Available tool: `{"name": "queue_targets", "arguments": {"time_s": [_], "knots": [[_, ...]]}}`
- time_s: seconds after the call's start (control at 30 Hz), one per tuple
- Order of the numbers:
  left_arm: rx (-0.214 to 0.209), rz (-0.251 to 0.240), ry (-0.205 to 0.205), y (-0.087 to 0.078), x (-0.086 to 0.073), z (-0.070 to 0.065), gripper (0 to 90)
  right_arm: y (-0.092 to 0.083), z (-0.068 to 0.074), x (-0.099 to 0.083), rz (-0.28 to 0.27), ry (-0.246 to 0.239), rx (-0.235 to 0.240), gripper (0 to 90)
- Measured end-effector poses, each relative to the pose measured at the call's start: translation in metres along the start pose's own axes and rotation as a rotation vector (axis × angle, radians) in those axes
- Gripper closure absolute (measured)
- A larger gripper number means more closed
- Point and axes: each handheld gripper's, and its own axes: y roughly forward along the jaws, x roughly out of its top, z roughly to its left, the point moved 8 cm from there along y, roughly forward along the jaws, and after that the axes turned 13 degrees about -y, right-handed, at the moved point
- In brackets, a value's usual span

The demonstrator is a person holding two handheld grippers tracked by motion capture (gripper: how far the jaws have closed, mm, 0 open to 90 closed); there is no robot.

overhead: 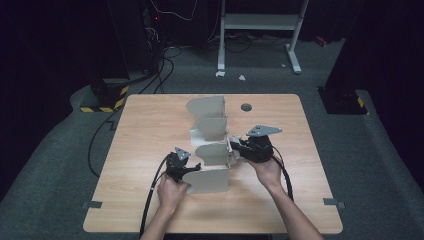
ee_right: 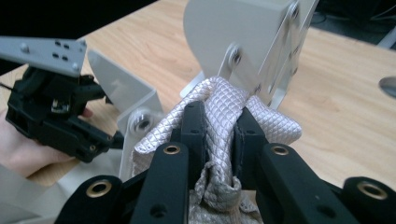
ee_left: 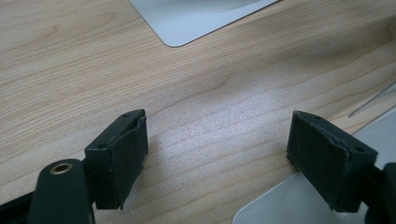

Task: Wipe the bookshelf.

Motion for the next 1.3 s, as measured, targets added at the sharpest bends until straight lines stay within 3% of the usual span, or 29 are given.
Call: {"name": "queue_targets", "arguments": {"time_s": [0.13,0.27,0.57,0.83,1.0,1.1,1.17,1.2,1.3], "knots": [[-0.001,0.000,0.001,0.000,0.000,0.000,20.8,0.001,-0.005,0.002,-0.015,0.005,-0.012,78.8],[-0.001,-0.001,0.001,0.000,0.000,0.000,20.9,0.008,-0.007,-0.003,0.005,0.015,-0.009,78.9],[-0.002,-0.001,0.002,0.000,0.000,0.000,21.1,0.045,-0.002,-0.039,0.123,0.039,0.029,79.0],[-0.002,-0.002,0.000,0.000,0.000,0.000,21.1,0.057,-0.004,-0.051,0.163,0.065,0.043,78.9],[-0.003,-0.003,0.001,0.000,0.000,0.000,21.3,0.049,-0.005,-0.043,0.142,0.066,0.040,78.9],[-0.002,-0.005,0.001,0.000,0.000,0.000,21.5,0.032,-0.009,-0.023,0.074,0.061,0.026,78.9],[-0.002,-0.005,0.001,0.000,0.000,0.000,21.5,0.029,-0.010,-0.019,0.064,0.055,0.021,78.9],[-0.003,-0.006,0.001,0.000,0.000,-0.001,21.9,0.020,-0.013,-0.007,0.036,0.045,0.004,78.9],[-0.005,-0.008,0.004,-0.001,0.000,-0.001,22.9,0.014,-0.016,0.005,0.016,0.026,-0.010,78.9]]}}
